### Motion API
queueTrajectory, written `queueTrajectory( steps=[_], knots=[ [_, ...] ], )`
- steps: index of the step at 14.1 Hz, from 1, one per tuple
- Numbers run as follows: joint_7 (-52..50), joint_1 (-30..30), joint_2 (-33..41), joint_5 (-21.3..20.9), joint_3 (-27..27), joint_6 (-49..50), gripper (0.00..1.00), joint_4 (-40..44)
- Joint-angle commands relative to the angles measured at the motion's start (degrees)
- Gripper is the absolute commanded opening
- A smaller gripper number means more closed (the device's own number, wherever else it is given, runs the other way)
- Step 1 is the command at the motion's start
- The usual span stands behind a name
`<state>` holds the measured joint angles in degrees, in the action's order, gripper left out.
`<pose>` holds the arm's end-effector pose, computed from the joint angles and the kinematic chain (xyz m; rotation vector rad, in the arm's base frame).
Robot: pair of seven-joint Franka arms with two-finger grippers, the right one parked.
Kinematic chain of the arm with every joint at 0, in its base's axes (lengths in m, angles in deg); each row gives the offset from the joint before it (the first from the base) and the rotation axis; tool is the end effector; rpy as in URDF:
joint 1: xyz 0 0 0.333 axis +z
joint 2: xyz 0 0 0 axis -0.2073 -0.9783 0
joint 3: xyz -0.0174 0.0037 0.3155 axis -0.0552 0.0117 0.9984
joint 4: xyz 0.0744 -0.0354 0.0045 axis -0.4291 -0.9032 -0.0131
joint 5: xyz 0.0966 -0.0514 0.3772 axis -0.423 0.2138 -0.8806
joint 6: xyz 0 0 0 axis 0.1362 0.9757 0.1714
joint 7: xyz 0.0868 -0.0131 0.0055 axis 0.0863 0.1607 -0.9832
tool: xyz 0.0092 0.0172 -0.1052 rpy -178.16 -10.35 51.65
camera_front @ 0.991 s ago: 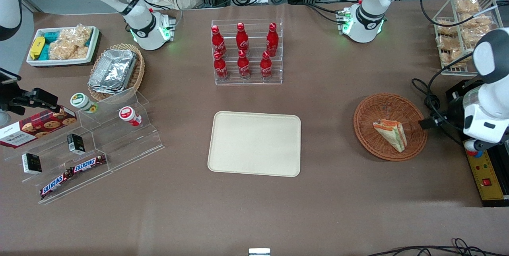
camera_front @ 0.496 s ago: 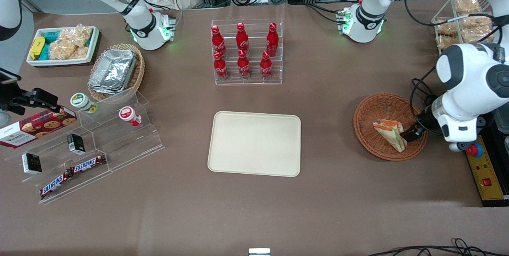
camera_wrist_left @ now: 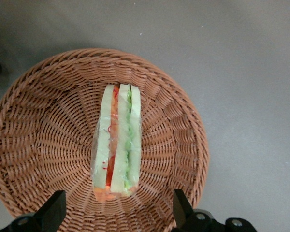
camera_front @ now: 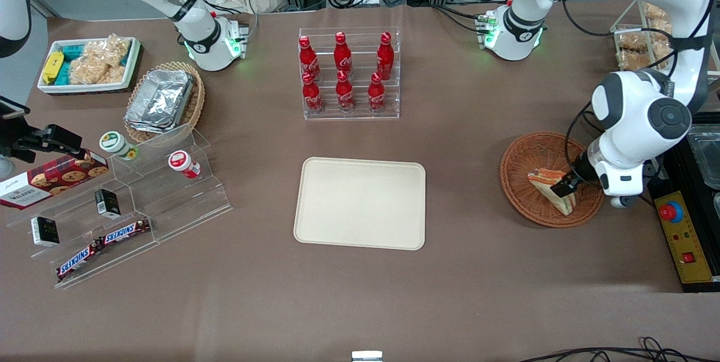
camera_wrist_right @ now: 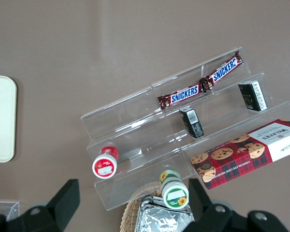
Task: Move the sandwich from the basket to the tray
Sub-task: 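Close the left gripper on the wrapped sandwich's edge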
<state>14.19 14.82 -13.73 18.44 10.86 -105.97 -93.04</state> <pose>0.5590 0.0029 0.3108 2.8958 1.2096 0.0363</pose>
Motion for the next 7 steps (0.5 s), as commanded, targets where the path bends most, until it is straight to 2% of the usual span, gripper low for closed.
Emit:
queueTrajectory(
  steps=[1, 7],
  knots=[
    [-0.6, 0.2, -0.5, 0.2, 0.1, -2.6, 0.99, -1.9],
    [-0.5, 0.2, -3.7, 0.0, 0.1, -5.3, 0.99, -1.8]
  ],
)
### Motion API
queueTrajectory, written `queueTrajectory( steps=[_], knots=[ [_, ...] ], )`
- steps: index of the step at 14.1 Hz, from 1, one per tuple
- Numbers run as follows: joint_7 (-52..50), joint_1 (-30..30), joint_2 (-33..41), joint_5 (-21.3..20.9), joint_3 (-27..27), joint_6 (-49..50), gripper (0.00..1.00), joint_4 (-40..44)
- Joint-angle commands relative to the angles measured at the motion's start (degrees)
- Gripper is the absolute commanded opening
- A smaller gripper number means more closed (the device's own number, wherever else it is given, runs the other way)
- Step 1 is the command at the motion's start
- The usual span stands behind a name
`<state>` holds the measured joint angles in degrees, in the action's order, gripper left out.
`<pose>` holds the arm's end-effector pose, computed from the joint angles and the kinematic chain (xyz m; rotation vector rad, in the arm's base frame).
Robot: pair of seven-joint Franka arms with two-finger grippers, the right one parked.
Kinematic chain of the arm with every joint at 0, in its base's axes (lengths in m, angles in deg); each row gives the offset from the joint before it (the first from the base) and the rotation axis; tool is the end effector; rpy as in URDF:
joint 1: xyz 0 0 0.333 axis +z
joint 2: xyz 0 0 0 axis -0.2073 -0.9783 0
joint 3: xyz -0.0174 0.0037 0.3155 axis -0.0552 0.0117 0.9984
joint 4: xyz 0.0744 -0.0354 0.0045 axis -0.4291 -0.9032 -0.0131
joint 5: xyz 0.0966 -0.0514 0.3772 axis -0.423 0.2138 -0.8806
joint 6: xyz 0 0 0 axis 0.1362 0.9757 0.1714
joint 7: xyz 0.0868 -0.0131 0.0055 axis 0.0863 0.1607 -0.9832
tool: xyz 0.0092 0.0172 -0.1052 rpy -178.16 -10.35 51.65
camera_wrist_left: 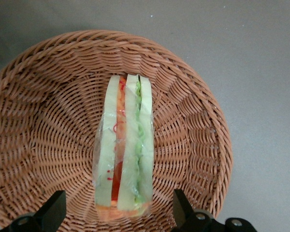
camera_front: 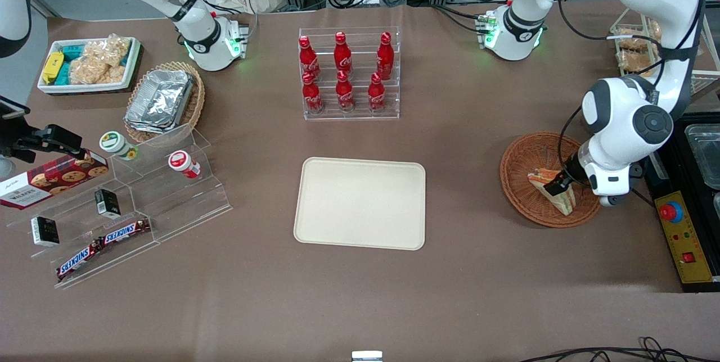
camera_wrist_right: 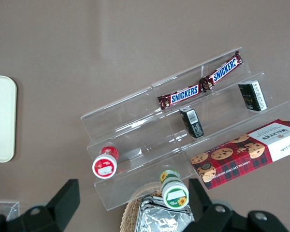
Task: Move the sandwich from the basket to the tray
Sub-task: 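Close the left gripper on the wrapped sandwich's edge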
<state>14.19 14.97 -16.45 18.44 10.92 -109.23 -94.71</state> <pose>0.5535 0.0045 0.2775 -2.8952 -1.2146 -0.0061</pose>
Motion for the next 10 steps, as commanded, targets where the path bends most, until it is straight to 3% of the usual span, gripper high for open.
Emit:
queueTrajectory(
  steps=[1, 5, 6, 8, 10],
  knots=[
    [-0.5, 0.1, -1.5, 0.0, 0.1, -2.4, 0.99, -0.1],
    [-0.5, 0.2, -2.7, 0.1, 0.2, -2.7, 0.98, 0.5],
    [-0.5, 0.2, -2.9, 0.0, 0.2, -3.8, 0.92, 0.5],
    [-0.6, 0.3, -3.2, 0.0, 0.2, -4.5, 0.44, 0.5],
    [-1.0, 0.2, -3.2, 0.1, 0.2, -4.4, 0.05, 0.6]
  ],
)
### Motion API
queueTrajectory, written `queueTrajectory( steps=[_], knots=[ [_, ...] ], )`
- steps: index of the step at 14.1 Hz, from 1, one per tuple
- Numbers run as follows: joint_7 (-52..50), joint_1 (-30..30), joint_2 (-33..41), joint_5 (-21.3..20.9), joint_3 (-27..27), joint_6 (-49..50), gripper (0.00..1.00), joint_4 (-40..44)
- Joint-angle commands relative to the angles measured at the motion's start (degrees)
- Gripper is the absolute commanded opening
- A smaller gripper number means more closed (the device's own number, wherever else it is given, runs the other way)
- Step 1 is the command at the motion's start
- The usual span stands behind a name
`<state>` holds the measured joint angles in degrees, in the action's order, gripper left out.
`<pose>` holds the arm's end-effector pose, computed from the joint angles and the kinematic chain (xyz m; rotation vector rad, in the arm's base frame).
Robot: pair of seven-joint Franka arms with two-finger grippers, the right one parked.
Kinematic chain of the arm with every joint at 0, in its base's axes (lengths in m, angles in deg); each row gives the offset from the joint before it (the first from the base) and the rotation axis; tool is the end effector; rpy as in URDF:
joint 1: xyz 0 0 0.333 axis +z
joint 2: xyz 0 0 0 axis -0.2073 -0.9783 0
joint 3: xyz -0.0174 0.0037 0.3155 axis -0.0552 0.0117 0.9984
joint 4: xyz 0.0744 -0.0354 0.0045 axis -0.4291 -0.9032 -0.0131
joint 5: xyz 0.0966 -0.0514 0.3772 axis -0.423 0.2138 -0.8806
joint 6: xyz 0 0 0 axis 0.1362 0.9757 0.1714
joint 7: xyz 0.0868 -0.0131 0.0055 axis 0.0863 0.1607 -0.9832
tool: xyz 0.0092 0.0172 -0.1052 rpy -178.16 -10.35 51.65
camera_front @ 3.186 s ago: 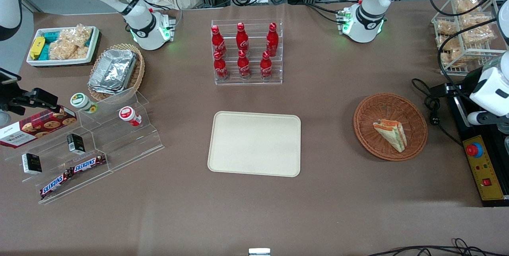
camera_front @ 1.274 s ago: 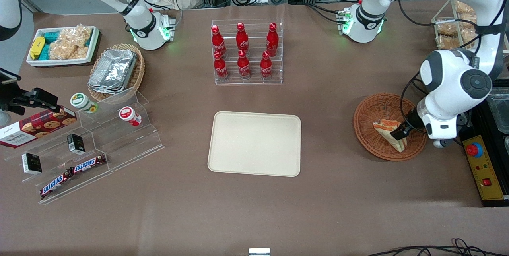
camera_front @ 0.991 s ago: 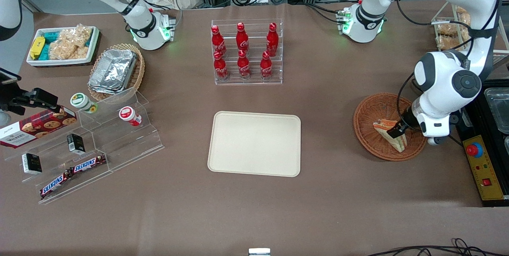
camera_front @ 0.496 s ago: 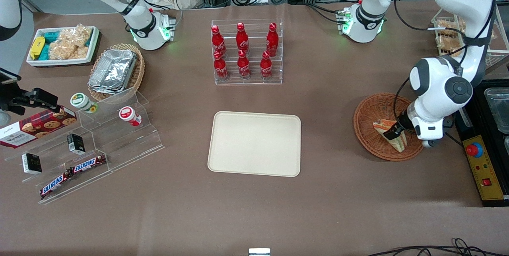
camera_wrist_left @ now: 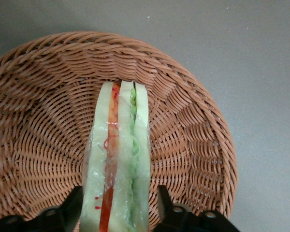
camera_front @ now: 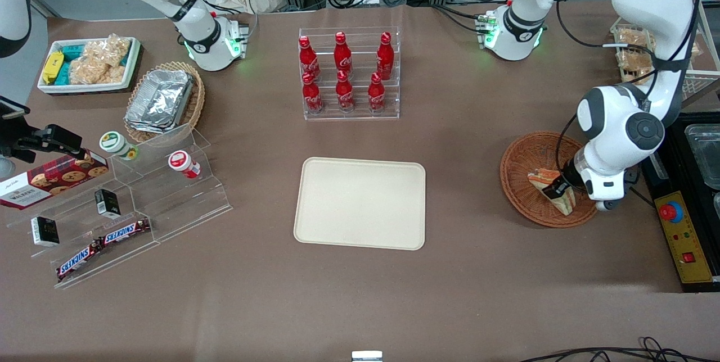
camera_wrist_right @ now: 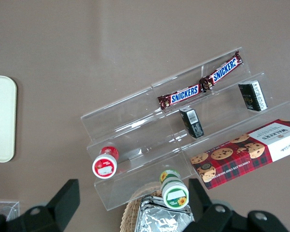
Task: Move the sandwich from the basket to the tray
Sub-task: 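Close the left gripper on the wrapped sandwich's edge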
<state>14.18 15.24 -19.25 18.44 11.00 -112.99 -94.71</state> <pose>0.5572 0.0077 0.2562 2.8867 1.2215 0.0288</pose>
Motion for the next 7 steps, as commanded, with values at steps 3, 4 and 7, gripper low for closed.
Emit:
queueTrajectory(
  steps=[3, 4, 7],
  knots=[
    [-2.5, -0.2, -0.2, 0.0, 0.1, -0.4, 0.00, 1.2],
    [-2.6, -0.2, 0.1, 0.0, 0.0, -0.2, 0.00, 1.5],
    [-1.9, -0.4, 1.9, -0.1, -0.1, 3.8, 0.00, 3.0]
  ],
)
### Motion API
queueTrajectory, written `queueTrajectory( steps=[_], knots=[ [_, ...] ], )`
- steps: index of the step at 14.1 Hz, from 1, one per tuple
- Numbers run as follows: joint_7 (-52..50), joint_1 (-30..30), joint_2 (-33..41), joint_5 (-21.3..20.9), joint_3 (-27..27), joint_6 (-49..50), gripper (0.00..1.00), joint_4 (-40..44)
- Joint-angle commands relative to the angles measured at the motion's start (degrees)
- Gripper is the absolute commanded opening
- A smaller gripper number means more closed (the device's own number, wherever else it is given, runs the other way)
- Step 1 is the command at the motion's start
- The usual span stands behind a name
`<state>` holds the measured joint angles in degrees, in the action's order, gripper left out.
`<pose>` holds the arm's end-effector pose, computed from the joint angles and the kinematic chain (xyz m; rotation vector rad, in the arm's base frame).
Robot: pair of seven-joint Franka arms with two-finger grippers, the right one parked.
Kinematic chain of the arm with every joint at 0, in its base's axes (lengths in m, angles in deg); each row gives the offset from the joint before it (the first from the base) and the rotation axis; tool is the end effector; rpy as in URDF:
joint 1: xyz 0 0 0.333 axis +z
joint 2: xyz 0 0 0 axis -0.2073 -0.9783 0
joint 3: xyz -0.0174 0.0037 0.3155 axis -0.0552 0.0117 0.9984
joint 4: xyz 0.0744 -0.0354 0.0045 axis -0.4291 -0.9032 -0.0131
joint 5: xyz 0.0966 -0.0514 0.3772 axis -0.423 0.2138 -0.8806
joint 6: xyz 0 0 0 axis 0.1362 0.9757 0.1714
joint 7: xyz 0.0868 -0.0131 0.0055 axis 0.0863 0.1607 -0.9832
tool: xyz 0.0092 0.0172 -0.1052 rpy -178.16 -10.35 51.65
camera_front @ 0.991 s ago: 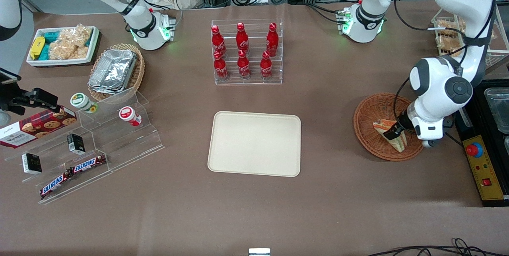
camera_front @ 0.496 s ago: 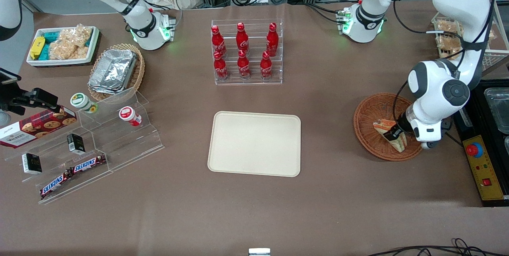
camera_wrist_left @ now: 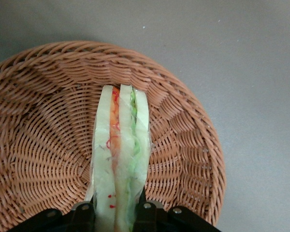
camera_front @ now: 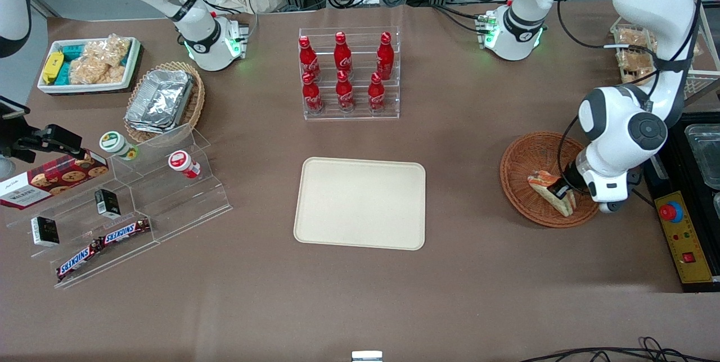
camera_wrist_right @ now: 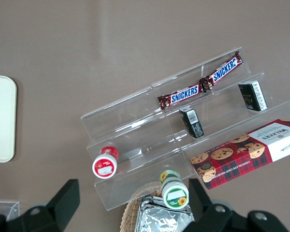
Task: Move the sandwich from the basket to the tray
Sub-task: 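Close the left gripper on the wrapped sandwich's edge, then lift the sandwich and carry it with the left gripper over the tray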
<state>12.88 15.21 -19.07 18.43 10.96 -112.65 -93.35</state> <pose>0.5652 0.0073 0.2668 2.8655 1.2492 0.0589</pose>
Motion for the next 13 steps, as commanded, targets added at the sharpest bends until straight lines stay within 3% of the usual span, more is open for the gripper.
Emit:
queueTrajectory(
  steps=[1, 7, 10, 13],
  knots=[
    [-0.5, -0.5, 2.6, -0.1, -0.1, 7.0, 0.00, 3.5],
    [1.1, -1.5, 2.7, 0.0, -2.0, 35.9, 0.00, 25.0],
    [4.9, -1.5, 1.4, 0.0, -5.5, 43.4, 0.00, 34.1],
    [4.8, -1.5, -0.1, 0.0, -11.1, 44.6, 0.00, 39.0]
  ],
)
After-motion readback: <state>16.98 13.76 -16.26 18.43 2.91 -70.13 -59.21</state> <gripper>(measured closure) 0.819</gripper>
